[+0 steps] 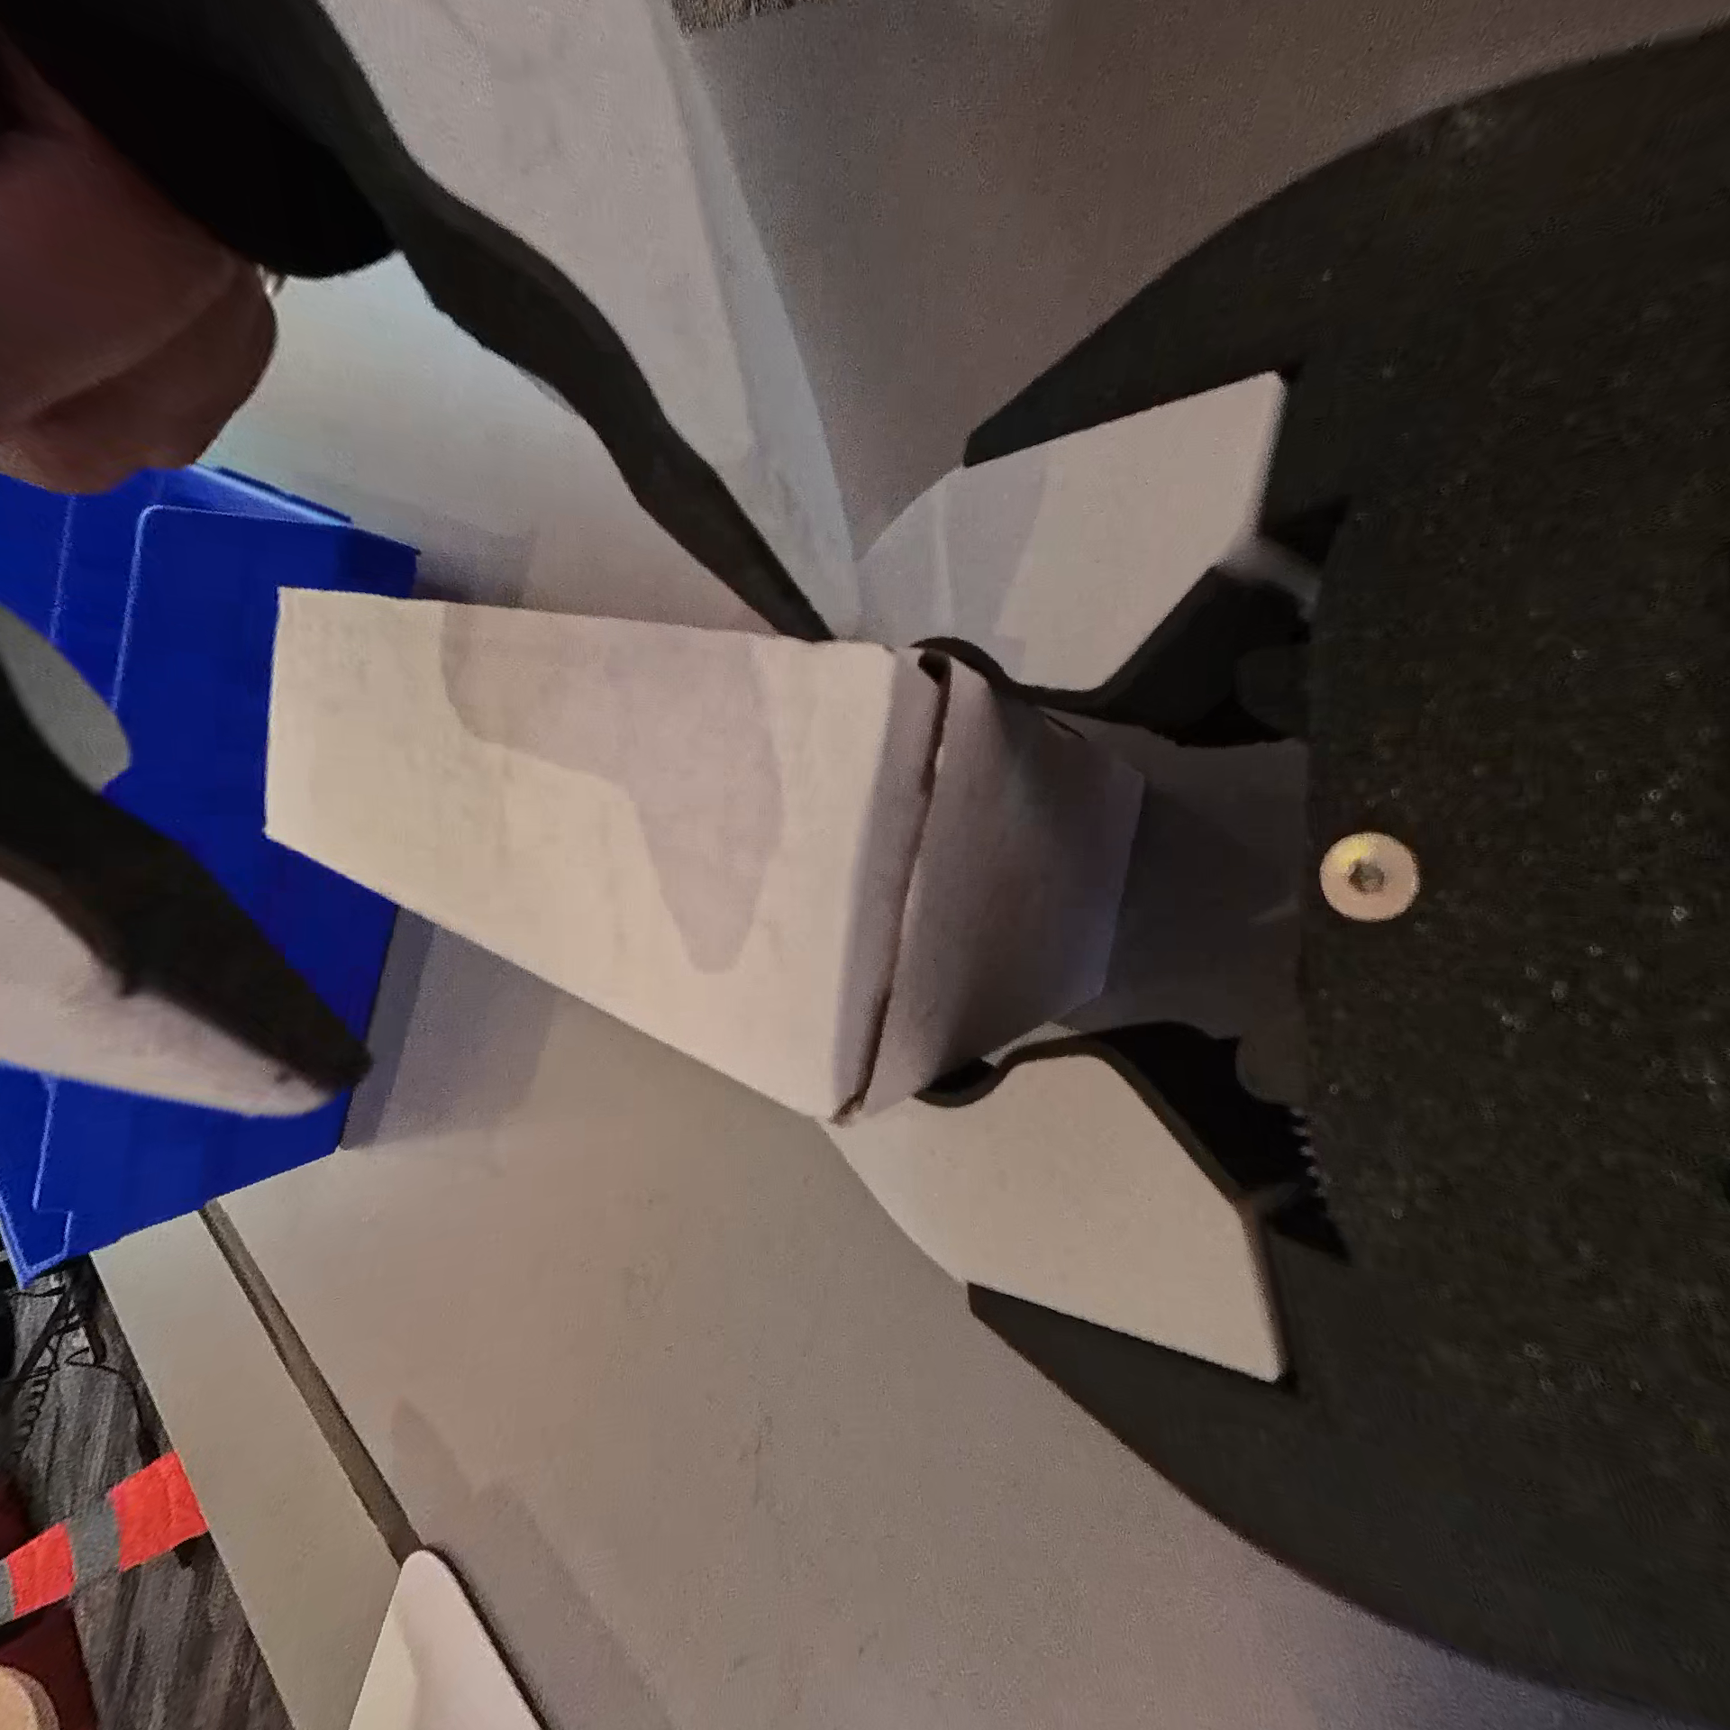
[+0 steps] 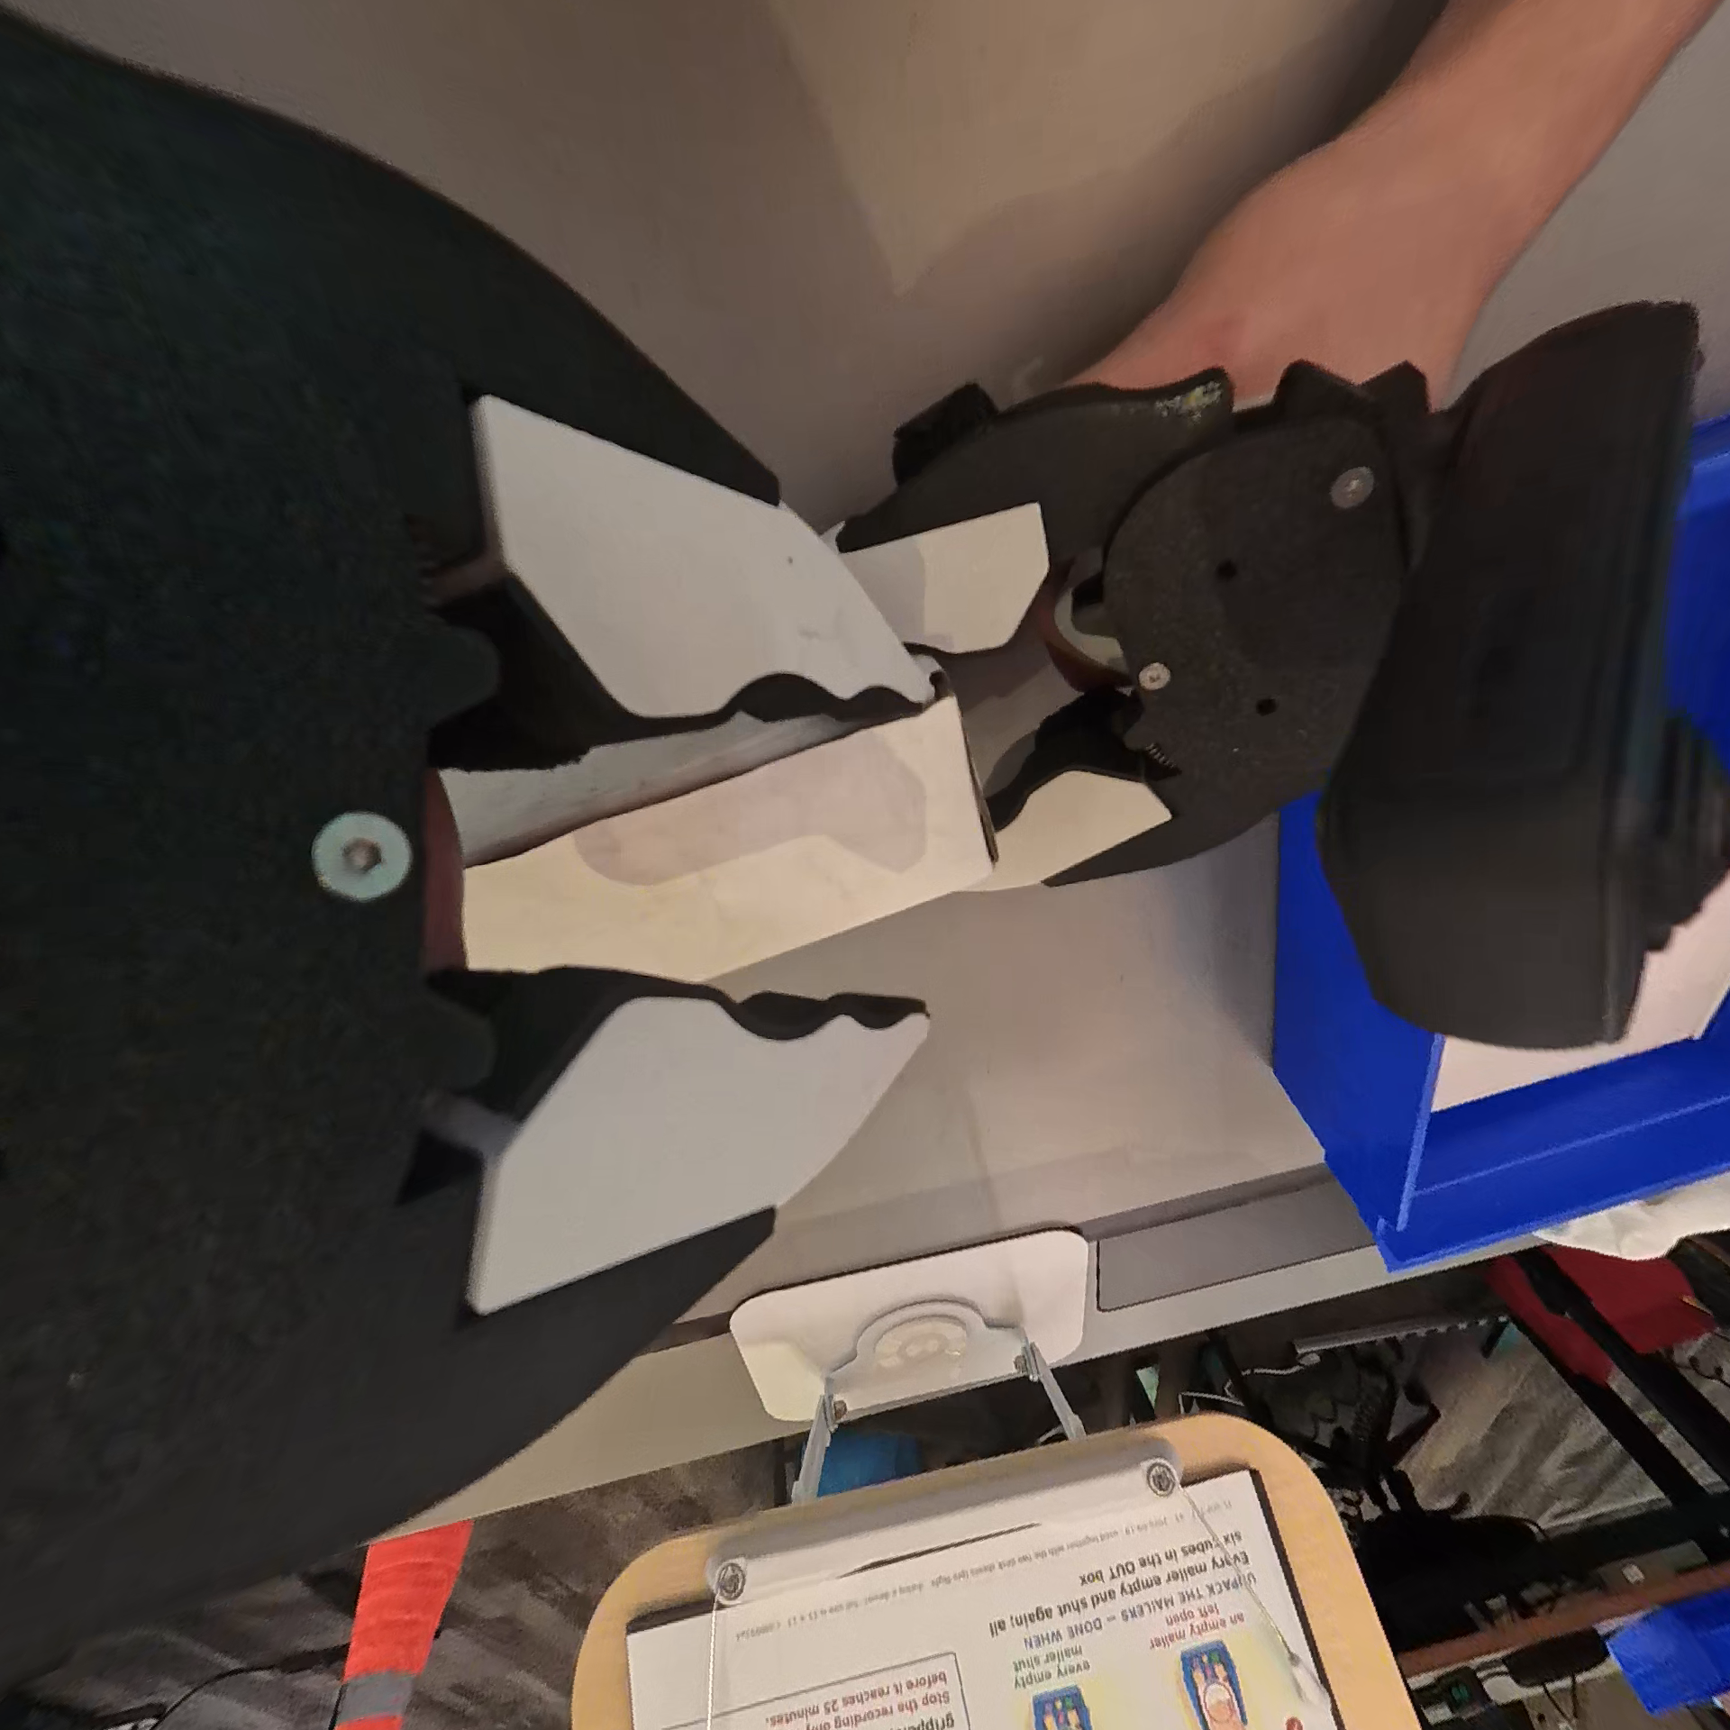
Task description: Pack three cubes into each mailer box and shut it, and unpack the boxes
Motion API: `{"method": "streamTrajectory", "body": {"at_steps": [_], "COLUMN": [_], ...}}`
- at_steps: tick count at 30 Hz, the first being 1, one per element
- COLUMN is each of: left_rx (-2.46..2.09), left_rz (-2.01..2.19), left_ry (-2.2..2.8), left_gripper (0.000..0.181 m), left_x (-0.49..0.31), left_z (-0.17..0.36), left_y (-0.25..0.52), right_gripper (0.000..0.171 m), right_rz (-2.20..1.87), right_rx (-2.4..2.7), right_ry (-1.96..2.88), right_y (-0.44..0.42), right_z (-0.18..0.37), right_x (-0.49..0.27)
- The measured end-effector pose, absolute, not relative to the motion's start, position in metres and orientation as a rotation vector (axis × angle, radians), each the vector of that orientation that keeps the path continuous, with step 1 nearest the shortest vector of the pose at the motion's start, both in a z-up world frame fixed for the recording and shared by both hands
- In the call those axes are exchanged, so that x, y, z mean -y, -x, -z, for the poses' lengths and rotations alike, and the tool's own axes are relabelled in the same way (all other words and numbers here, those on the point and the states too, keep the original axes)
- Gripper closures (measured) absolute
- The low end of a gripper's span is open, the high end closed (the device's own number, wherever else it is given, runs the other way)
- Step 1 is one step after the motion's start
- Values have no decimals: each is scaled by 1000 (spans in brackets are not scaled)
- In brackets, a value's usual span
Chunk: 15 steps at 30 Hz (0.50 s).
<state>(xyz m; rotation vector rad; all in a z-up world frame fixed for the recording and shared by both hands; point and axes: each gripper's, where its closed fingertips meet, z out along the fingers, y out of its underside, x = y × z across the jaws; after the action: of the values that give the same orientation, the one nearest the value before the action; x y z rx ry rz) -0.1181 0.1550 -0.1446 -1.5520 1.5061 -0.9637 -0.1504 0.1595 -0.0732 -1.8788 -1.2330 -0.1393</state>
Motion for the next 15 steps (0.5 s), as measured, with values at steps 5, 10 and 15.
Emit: {"method": "streamTrajectory", "body": {"at_steps": [5, 10, 15], "left_rx": [-1493, -1490, -1504], "left_rz": [948, 919, 905], "left_ry": [1555, 1551, 1536], "left_gripper": [104, 104, 104], "left_x": [-157, -157, -156], "left_z": [145, 145, 146], "left_y": [118, 118, 118], "right_gripper": [106, 132, 117], "right_rz": [345, 616, 718], "right_rx": [1242, 1250, 1145], "right_ry": [1795, 1632, 1588], "right_y": [149, 157, 150], "right_z": [62, 72, 63], "right_x": [-165, -160, -159]}}
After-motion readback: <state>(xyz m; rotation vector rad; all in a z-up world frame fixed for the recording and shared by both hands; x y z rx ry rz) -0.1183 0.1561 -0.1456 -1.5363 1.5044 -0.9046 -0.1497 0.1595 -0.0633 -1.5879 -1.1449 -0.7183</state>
